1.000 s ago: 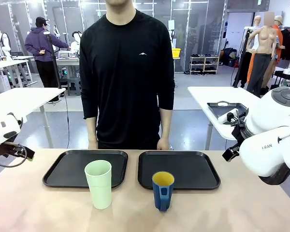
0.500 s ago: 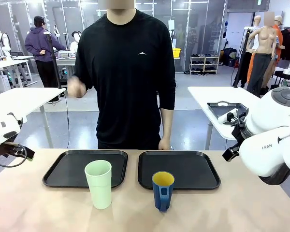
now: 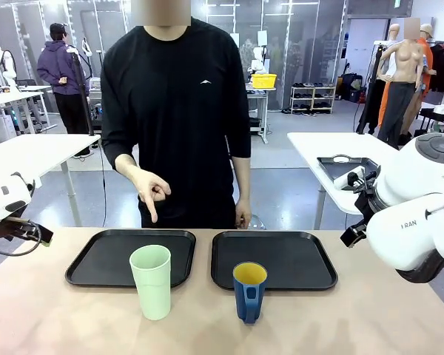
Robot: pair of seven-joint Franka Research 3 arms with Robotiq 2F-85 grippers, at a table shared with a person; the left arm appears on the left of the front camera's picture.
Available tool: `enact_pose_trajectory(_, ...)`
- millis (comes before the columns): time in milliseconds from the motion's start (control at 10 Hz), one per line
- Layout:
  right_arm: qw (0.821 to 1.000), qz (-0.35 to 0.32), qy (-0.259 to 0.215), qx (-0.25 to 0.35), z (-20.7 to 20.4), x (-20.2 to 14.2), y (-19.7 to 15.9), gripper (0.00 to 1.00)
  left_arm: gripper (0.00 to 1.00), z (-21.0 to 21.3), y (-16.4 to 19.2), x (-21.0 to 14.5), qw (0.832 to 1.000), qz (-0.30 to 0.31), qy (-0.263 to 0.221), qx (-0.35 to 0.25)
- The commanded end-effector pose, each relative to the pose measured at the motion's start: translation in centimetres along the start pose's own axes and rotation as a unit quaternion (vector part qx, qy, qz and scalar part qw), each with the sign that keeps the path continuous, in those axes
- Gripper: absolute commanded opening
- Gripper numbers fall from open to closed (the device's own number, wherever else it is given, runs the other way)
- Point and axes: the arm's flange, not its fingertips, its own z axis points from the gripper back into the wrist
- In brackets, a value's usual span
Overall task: Sort and store the cups by type.
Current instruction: Pick up the Reusable plastic cup.
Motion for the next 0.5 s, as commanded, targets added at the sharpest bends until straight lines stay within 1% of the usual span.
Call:
enact_pose_trajectory(0, 1.000, 0.000, 0.002, 0.001, -0.14, -0.27, 0.13, 1.00, 1.00, -0.01, 0.05, -0.02, 1.000, 0.000, 0.000, 0.001)
enact_pose_trajectory(400, 1.000, 0.000, 0.002, 0.001, -0.14, -0.27, 0.13, 1.00, 1.00, -0.01, 0.05, -0.02, 1.000, 0.000, 0.000, 0.001)
